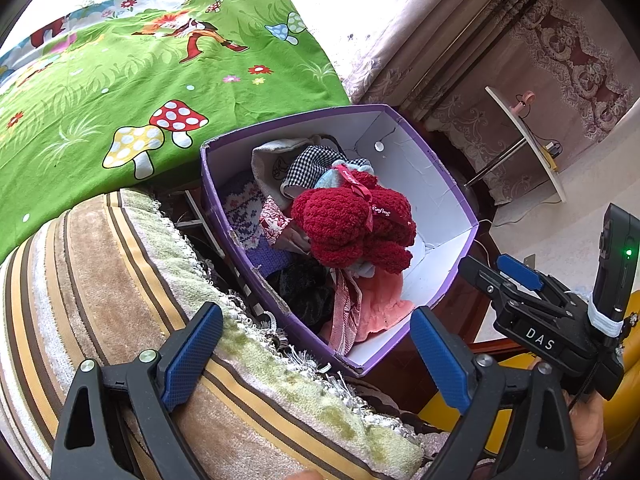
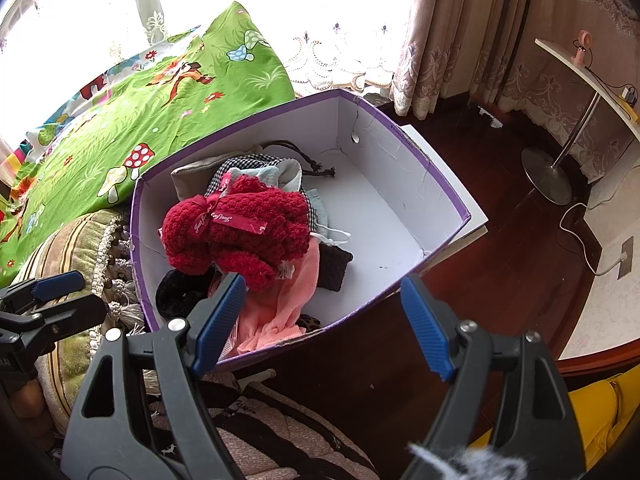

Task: Organize soft objects

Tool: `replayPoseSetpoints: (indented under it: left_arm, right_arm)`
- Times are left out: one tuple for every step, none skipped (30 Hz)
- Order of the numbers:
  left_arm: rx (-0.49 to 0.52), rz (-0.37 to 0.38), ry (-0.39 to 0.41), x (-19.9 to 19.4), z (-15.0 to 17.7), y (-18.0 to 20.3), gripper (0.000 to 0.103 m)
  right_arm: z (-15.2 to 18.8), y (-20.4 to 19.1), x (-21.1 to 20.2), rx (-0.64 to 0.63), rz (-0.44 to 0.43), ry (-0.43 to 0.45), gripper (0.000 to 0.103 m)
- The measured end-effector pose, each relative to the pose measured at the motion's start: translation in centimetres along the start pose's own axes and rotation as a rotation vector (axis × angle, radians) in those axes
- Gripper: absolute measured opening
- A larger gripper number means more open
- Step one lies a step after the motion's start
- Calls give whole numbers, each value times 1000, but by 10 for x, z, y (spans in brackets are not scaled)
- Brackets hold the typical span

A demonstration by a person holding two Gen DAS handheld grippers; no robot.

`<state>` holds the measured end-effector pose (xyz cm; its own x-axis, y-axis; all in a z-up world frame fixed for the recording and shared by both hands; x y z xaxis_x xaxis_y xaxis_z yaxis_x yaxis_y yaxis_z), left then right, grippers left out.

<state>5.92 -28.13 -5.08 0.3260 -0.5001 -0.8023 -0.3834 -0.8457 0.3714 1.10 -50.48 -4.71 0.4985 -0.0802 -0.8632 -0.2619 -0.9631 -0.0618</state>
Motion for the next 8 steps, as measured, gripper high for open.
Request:
replayPoseSetpoints:
  left_arm:
    - [-2, 0, 2, 0, 0, 0, 96]
    - [-4, -2, 5, 0, 0, 1, 96]
    - [-7, -2, 8, 0, 0, 1, 96]
    - [-11, -3, 11, 1, 0, 1, 96]
    - [-13, -4, 13, 1, 0, 1, 96]
    - [-11, -4, 14, 1, 0, 1, 96]
    - [-6, -6, 14, 1, 0, 2, 97]
    - [-3, -6, 14, 1, 0, 2, 97]
  right_arm:
    - [0, 0, 0, 0, 0, 0, 82]
    - [0, 0, 0, -1, 0, 0, 82]
    - [0, 0, 0, 1, 0, 0, 82]
    - [0, 0, 0, 1, 0, 0, 82]
    - [1, 0, 0, 1, 1, 0, 82]
    - [1, 0, 0, 0, 1, 0, 82]
    - [1, 0, 1, 0, 0, -1, 82]
    - [1, 0, 1, -1, 0, -2, 82]
Point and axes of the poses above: each gripper's, at about its wrist camera, not at the fingertips, and x roughly the way its jaws point, y to its right, z to its underside, the point moved 2 cm from there along x, roughly the way its jaws point, and after that the axes turned 6 degrees about y, right-handed, at the moved point
